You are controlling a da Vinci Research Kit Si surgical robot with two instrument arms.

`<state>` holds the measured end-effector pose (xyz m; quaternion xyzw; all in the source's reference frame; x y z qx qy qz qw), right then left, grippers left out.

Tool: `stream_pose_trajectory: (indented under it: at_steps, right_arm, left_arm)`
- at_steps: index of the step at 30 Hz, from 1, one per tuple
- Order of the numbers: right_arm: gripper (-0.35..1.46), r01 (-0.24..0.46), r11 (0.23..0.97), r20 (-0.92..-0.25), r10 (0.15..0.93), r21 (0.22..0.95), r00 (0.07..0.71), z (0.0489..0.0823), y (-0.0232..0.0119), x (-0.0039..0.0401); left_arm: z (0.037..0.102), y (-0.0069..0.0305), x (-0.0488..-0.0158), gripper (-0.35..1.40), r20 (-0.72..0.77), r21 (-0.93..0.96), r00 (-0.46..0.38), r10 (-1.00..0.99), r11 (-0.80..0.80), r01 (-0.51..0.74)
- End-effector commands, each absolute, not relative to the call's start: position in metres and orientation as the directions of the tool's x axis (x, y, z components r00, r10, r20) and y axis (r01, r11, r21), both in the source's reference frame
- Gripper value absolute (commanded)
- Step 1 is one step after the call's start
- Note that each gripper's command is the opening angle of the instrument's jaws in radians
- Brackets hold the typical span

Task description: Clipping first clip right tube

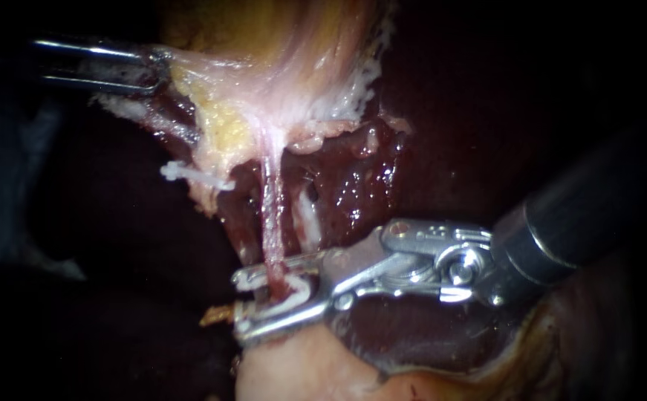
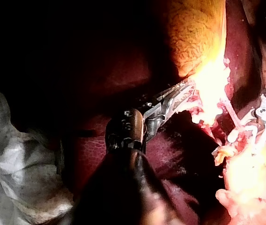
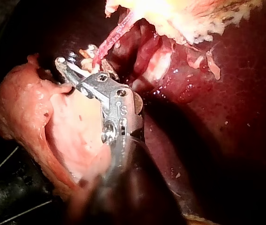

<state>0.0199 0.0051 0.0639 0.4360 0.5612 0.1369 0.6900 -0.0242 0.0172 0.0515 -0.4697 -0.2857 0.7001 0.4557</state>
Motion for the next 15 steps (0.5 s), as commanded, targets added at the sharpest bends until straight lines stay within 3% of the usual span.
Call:
stream_pose_trajectory:
  at_steps: [1,8,15]
  right_arm:
    - [0.39,0.297,0.576,-0.648,0.684,0.761,0.336,0.0640,0.0050,0.0198]
    - [0.26,0.293,0.569,-0.640,0.690,0.769,0.339,0.0641,0.0050,0.0198]
    - [0.01,0.293,0.570,-0.641,0.688,0.768,0.340,0.0648,0.0051,0.0196]
  left_arm:
    - [0.0515,0.0172,-0.0242,-0.35,-0.397,-0.828,-0.143,0.906,-0.421,-0.370]
    - [0.0515,0.0172,-0.0242,-0.35,-0.397,-0.828,-0.143,0.907,-0.421,-0.370]
    - [0.0516,0.0173,-0.0242,-0.35,-0.397,-0.828,-0.143,0.907,-0.421,-0.371]
